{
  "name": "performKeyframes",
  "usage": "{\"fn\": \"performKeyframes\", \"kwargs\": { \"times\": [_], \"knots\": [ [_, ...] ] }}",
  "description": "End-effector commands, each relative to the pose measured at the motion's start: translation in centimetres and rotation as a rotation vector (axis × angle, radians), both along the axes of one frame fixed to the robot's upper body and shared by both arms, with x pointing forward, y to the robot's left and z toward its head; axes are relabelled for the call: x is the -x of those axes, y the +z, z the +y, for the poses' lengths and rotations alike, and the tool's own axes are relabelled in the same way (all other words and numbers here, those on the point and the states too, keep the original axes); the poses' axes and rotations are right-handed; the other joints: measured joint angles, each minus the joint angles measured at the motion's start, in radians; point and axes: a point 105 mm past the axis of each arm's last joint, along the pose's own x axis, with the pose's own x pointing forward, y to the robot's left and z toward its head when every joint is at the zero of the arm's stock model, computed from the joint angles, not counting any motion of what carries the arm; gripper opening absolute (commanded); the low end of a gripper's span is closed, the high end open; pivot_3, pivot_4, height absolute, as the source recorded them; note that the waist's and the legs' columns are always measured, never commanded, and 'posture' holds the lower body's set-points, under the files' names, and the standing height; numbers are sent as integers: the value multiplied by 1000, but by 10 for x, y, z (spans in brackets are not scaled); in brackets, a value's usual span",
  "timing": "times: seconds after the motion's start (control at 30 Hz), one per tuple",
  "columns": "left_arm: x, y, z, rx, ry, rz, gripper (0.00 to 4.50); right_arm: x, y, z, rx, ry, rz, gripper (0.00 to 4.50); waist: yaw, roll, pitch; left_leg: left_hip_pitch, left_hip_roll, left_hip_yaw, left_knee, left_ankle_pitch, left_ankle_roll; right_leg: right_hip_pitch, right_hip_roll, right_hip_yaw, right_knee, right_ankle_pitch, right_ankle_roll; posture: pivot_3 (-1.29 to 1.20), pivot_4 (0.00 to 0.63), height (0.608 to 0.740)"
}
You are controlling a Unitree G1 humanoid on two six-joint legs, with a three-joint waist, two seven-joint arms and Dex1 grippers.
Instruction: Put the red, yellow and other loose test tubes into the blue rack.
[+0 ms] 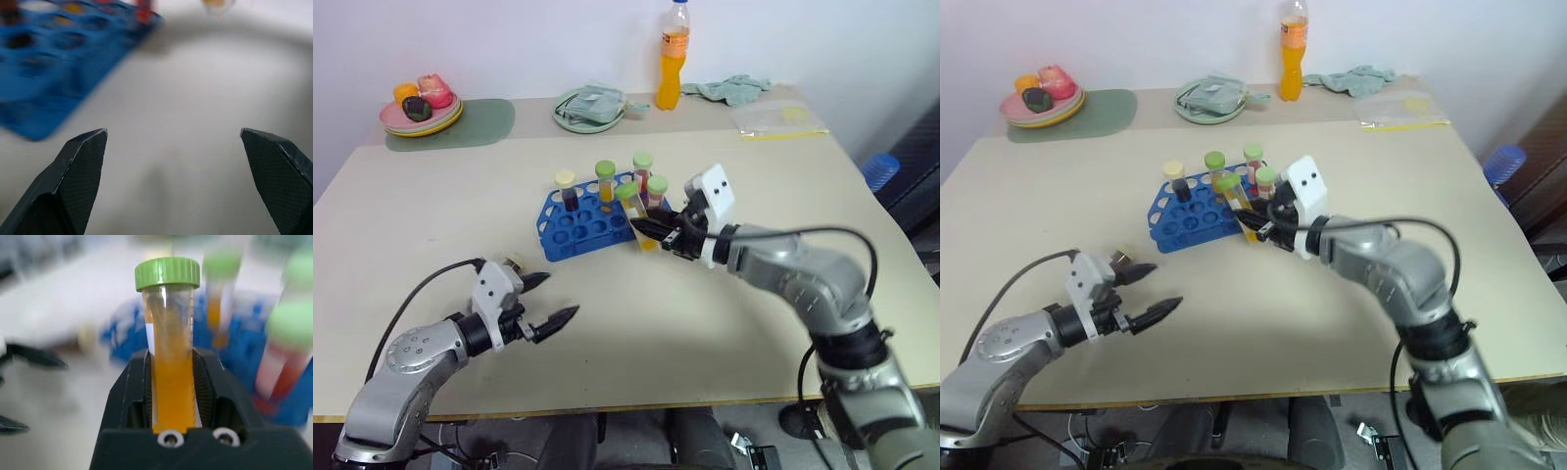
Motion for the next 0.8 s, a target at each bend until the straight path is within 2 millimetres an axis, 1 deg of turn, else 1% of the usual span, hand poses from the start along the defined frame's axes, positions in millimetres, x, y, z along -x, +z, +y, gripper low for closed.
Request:
{"fn": "performKeyframes", "kwargs": {
  "times": [0.03, 0.07, 0.17, 0.23, 0.4, 0.53, 0.8],
  "knots": [
    [-8, 11, 3, 33, 22, -51, 4500, -10, 24, 14, -88, -97, -316, 718, -7, 0, 0, 1, 0, 0, 0, 1, -1, 0, 0, 0, 1, 0, 0, 0, 150, 740],
    [-9, 11, 3, 34, 23, -52, 4500, -15, 19, 20, -97, -119, -334, 718, -8, 0, 0, 2, 0, 0, -1, 1, -2, 0, 1, 0, 2, 0, 0, 0, 150, 740],
    [-12, 11, 2, 42, 24, -54, 4500, -31, 15, 31, -155, -186, -347, 718, -17, 0, 0, 3, 0, -1, -1, 1, -2, 1, 1, 0, 2, 0, -1, 0, 150, 740],
    [-12, 11, 0, 50, 22, -57, 4500, -36, 11, 37, -164, -190, -354, 718, -16, 0, 0, 3, 0, -3, -1, 1, -2, 1, 1, 1, 2, 0, -1, 0, 150, 740],
    [-11, 13, -2, 66, 27, -66, 4500, -41, -3, 44, -159, -182, -344, 718, -19, 0, 0, 3, 0, -4, -2, 2, -3, 1, 1, 1, 2, 0, -1, 0, 150, 740],
    [-10, 14, -3, 69, 36, -69, 4500, -44, -12, 46, -151, -179, -320, 718, -19, 0, 0, 3, 0, -4, -2, 2, -3, 1, 1, 1, 2, 0, -1, 0, 150, 740],
    [-9, 13, -5, 73, 38, -68, 4500, -47, -16, 51, -143, -163, -319, 718, -20, 0, 0, 4, 0, -4, -2, 2, -3, 1, 1, 1, 2, 0, -1, 0, 150, 740]
  ]
}}
